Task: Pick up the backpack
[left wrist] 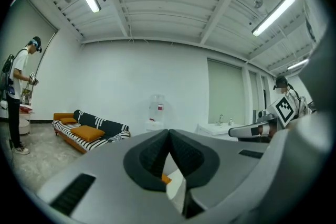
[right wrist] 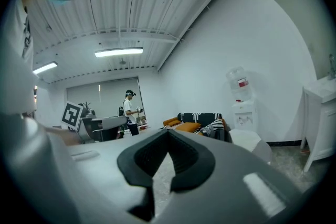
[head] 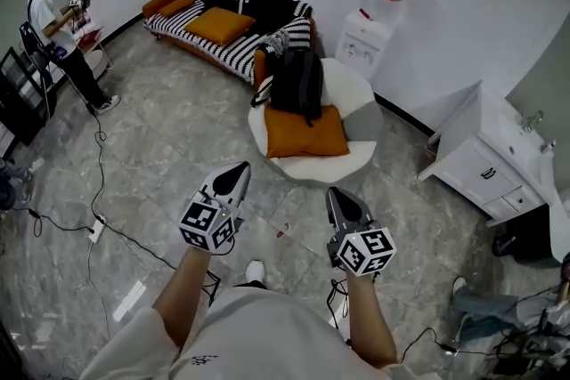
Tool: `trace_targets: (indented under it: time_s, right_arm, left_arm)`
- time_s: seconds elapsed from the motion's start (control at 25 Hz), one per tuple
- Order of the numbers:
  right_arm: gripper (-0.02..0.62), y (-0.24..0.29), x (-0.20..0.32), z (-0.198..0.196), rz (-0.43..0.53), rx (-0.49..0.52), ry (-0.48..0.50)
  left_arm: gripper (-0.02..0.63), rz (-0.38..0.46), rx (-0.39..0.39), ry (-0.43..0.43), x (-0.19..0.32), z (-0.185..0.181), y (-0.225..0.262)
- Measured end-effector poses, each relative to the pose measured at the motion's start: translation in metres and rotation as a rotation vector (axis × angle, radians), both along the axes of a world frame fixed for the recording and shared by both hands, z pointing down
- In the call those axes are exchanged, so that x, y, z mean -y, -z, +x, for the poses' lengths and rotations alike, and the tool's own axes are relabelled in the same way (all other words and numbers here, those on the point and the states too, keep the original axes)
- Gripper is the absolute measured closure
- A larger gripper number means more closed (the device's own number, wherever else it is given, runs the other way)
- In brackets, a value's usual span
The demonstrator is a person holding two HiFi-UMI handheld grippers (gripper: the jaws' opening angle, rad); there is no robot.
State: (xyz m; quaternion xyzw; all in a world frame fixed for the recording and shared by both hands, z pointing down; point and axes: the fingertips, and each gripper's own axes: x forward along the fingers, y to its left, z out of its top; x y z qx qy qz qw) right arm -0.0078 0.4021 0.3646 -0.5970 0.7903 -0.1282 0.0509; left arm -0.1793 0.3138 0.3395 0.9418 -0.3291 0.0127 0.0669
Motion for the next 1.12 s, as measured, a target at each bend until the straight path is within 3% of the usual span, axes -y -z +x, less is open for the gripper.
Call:
trace_targets:
  time_s: [0.44,0.84,1.12]
  right_arm:
    - [0.594,-0.008,0.067,-0.036,-0.019,-0.017,-0.018]
    - [0.594,-0.017,0.107,-0.063,-0.049,-0.017,0.038]
    - [0.593,-0.024,0.147,-0.053,-0.048,0.003,0.060]
  left_arm:
    - [0.611,-0.017,-0.017,-0.038,0.067,-0.032,-0.018]
    - [0.611,-0.069,-0.036,-0.011,0.094,-0.061,-0.033]
    - [0.611,-0.086,-0.032,-0.004,0.117,-0.060,-0.041]
